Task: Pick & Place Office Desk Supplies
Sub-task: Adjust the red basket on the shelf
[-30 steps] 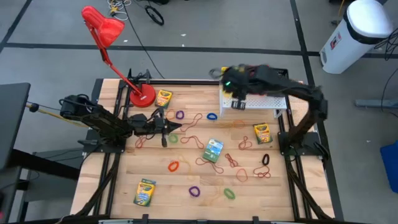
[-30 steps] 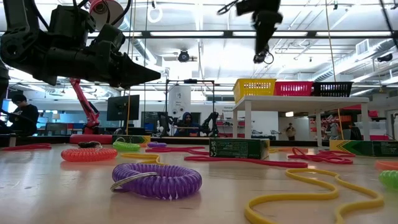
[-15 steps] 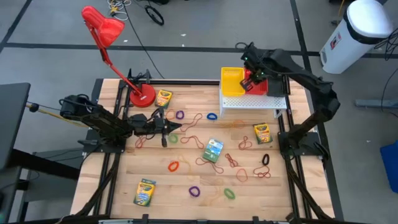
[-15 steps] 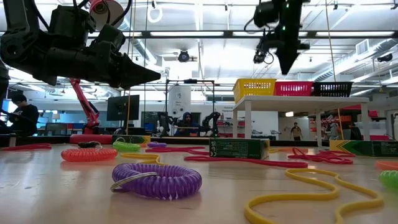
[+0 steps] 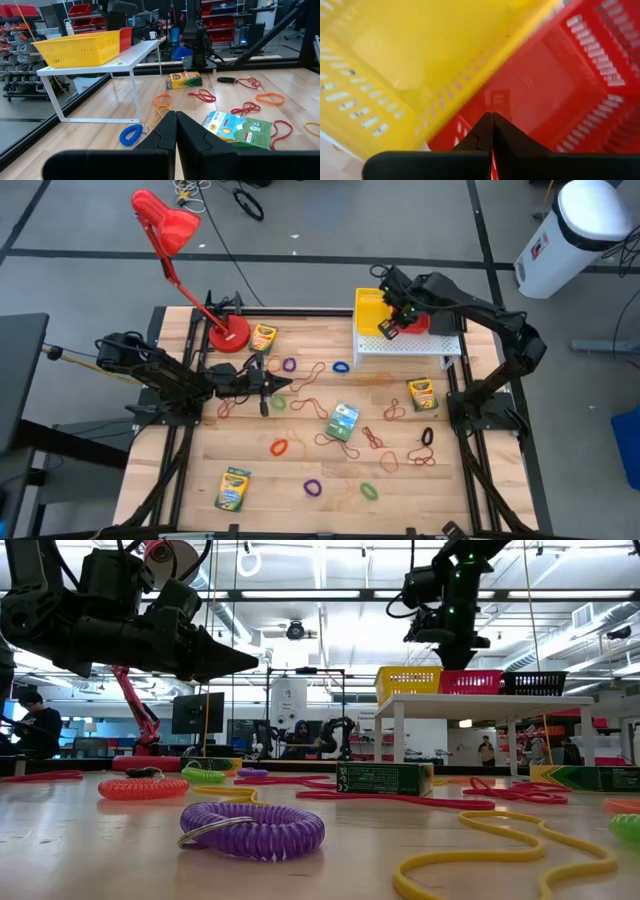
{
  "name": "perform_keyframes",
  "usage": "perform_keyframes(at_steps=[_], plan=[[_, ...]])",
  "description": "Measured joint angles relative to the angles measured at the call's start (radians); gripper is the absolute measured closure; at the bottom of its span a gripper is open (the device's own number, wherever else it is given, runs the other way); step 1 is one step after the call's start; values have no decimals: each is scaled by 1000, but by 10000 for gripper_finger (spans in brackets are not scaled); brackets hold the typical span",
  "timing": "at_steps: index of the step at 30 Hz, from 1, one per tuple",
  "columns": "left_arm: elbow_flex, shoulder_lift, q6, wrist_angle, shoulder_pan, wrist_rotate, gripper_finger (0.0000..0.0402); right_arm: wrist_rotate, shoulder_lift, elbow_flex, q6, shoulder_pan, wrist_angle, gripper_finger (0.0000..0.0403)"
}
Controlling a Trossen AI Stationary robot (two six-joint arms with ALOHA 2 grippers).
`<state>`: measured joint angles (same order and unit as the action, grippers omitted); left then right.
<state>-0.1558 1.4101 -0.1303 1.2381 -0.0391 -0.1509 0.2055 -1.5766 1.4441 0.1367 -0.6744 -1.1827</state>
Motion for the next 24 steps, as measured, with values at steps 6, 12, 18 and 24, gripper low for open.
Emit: perform_keyframes(at_steps=[6,12,18,24], plan=[[0,0,0,0,0,-5,392,-48,0,0,-38,-1,2,400],[0,0,1,0,0,-5,392,-82,0,0,-93,4,-28,399],[0,0,2,0,0,-6,392,-93,32,0,-107,5,-66,399],[0,0,2,0,0,-6,392,-95,100,0,-80,5,-31,399]])
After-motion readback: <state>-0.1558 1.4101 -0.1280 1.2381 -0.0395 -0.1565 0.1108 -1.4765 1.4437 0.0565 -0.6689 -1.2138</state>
